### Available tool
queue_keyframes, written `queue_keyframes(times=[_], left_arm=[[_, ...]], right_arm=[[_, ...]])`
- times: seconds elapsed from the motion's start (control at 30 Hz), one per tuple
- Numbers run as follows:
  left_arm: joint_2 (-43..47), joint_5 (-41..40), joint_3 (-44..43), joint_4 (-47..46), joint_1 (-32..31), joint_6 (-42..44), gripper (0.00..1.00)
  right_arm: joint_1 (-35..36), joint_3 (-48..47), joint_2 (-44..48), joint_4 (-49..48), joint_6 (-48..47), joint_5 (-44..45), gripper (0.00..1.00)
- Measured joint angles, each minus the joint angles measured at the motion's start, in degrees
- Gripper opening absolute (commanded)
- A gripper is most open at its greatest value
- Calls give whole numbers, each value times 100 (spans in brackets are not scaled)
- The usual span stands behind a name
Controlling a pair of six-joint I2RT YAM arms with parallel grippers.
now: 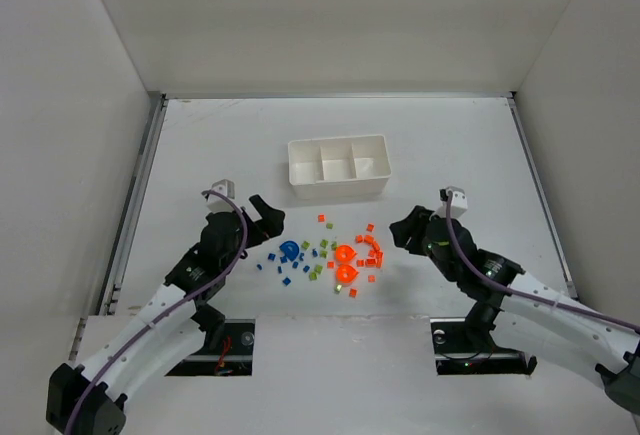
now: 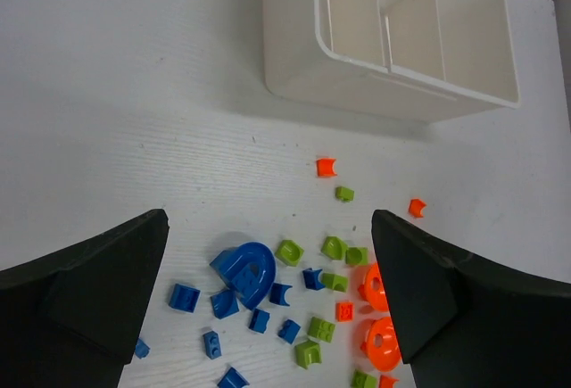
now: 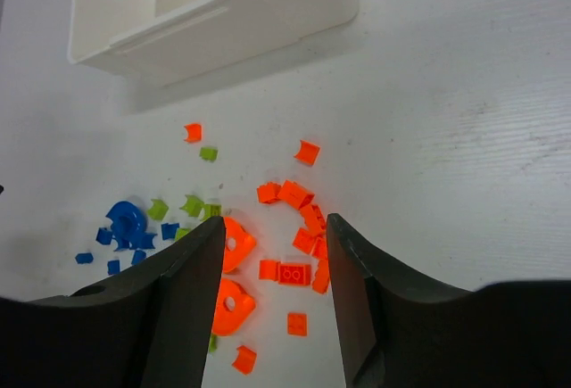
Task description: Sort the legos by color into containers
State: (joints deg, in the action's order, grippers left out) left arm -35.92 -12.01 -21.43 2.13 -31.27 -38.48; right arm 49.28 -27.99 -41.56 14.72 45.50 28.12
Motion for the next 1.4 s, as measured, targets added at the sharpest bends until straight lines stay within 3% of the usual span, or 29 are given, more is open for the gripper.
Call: queue_keyframes(times=[0.2, 0.3, 0.43, 0.5, 0.53, 0.57, 0.63, 0.77, 0.93, 1.17, 1.4], left_arm=[[-348, 125, 181, -809, -85, -262, 100], [-597, 103, 369, -1622, -310, -354, 100], [-1005, -273, 507, -2332, -614, -610, 99], [-1198, -444, 501, -2485, -671, -710, 44], [-1322, -503, 472, -2516, -691, -715, 29], [-1462, -514, 413, -2514, -688, -656, 17], [-1659, -498, 291, -2417, -680, -476, 10], [-1711, -479, 66, -1926, -693, -214, 11], [-1211, -1108, 66, -905, -1097, -98, 21], [-1615, -2155, -13, 238, -1864, -103, 31], [-1757, -2238, -13, 157, -1867, -118, 36]], right_arm=[[-105, 201, 87, 125, -35, -101, 15], [-111, 201, -184, -24, -94, -415, 12], [76, 245, -632, -413, -114, -870, 15], [216, 299, -841, -662, -133, -1071, 17], [271, 334, -953, -807, -149, -1147, 18], [313, 363, -1069, -918, -160, -1222, 18], [369, 367, -1296, -1054, -177, -1320, 17], [599, 308, -1856, -1340, -308, -1416, 14], [772, -232, -2887, -1462, -787, -1530, 12], [378, -1451, -4175, -1952, -1598, -1545, 42], [243, -2103, -5182, -2155, -1880, -1550, 48]])
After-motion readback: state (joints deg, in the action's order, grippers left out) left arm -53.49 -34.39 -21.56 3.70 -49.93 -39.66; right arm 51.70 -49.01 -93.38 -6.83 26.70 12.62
